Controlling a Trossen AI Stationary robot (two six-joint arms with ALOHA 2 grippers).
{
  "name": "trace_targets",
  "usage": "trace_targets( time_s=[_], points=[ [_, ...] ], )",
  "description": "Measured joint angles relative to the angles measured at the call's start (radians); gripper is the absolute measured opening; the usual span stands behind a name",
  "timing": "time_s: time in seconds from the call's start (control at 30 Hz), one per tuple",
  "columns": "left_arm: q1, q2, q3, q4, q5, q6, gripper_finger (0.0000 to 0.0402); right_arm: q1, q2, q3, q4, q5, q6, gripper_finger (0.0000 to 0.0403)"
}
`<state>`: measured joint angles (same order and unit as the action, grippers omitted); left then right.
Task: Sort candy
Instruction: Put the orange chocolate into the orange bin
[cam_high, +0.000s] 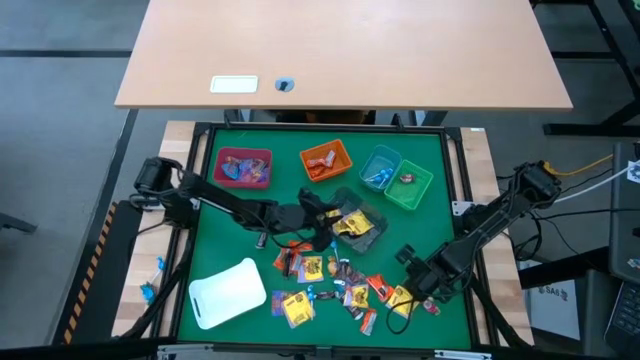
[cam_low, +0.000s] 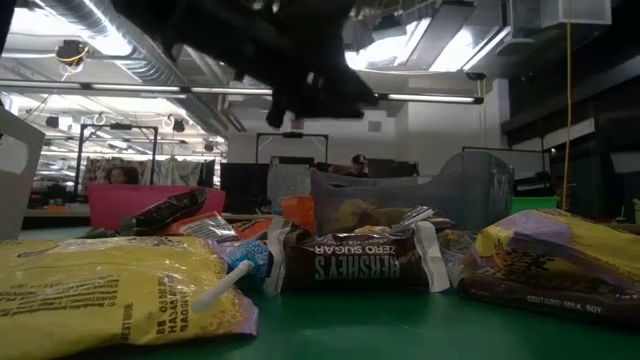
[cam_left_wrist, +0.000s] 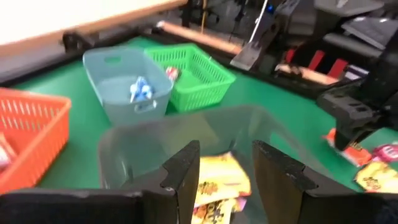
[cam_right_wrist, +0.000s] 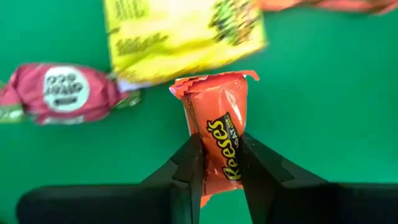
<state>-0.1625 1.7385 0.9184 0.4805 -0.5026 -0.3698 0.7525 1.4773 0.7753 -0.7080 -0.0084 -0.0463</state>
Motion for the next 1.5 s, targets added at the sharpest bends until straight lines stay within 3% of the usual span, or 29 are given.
trace_targets(
  time_s=[0.13,0.33,0.5,0.67,0.97,1.23,1.5],
  points=[
    [-0.006,-0.07,0.0,-0.017,0.0,0.063,0.0135,0.0,0.0,0.062,-0.045,0.116,-0.004,0.0085],
    [-0.011,-0.169,0.0,-0.129,-0.001,0.119,0.0135,-0.026,-0.001,0.165,-0.146,0.381,-0.018,0.0085],
    [-0.011,-0.257,0.0,-0.291,0.0,0.119,0.0135,-0.126,-0.001,0.25,-0.191,0.536,-0.087,0.0085],
    [-0.015,-0.347,0.0,-0.481,0.0,0.114,0.0135,-0.277,-0.001,0.304,-0.122,0.62,-0.257,0.0085],
    [-0.065,-0.436,0.0,-0.71,0.0,0.109,0.0135,-0.614,-0.001,0.307,0.184,0.6,-0.484,0.0085],
    [-0.106,-0.442,-0.001,-0.806,0.0,0.092,0.0135,-0.881,0.018,0.307,0.362,0.298,-0.573,0.0085],
    [-0.107,-0.442,0.0,-0.822,-0.001,0.06,0.0135,-1.015,0.132,0.304,0.502,0.199,-0.574,0.0085]
  ],
)
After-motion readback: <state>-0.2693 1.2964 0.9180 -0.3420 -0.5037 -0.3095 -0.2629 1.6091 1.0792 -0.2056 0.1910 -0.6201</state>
